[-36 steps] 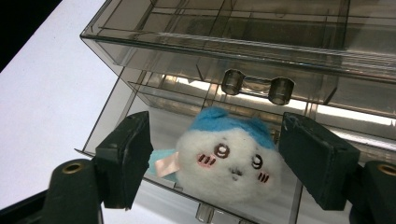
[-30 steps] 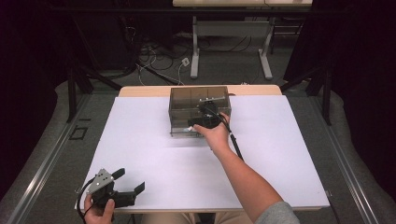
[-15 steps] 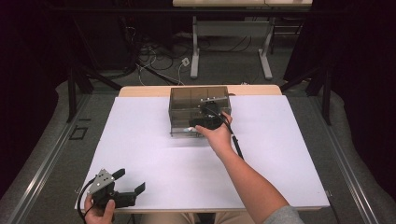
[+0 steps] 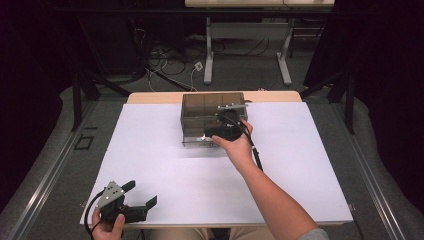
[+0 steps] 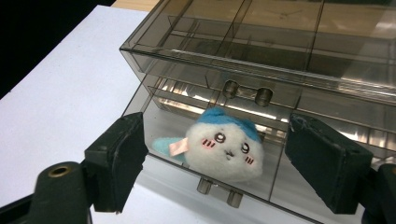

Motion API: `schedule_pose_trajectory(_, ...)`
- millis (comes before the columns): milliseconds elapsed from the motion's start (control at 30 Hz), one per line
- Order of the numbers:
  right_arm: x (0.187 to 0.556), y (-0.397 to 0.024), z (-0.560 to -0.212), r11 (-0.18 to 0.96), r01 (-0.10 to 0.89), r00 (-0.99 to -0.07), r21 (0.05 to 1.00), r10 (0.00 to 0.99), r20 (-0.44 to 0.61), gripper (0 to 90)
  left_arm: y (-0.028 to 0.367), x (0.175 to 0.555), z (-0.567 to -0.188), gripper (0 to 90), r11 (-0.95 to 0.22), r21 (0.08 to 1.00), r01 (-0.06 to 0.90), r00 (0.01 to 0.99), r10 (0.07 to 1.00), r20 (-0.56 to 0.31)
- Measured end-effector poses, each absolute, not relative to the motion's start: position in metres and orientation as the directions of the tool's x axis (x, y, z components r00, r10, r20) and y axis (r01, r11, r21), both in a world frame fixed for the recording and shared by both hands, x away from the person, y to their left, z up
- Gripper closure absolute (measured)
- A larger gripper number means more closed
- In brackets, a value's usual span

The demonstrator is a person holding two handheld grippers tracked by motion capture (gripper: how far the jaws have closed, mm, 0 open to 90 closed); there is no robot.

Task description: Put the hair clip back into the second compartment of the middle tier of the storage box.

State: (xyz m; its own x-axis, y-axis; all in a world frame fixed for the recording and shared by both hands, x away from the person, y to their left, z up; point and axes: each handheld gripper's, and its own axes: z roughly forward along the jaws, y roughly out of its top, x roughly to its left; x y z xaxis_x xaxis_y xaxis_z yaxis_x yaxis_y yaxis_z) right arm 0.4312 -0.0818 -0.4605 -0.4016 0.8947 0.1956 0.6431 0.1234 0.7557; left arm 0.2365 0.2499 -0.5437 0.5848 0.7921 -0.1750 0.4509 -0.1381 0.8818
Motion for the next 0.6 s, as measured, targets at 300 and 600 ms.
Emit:
schedule_pose_trajectory(300, 0.415, -0.091, -0.454, 0.142, 0.597, -0.456, 0.789, 0.87, 0.188, 20.0, 0.248, 0.236, -0.544, 0.9, -0.144, 0.882, 0.448, 0.588, 0.791, -0.17)
schedule_pose_trajectory(600, 0.401, -0.098, -0.451, 0.143, 0.568, -0.496, 0.81, 0.845, 0.198, 18.4, 0.248, 0.236, -0.544, 0.9, -0.147, 0.882, 0.448, 0.588, 0.792, -0.167)
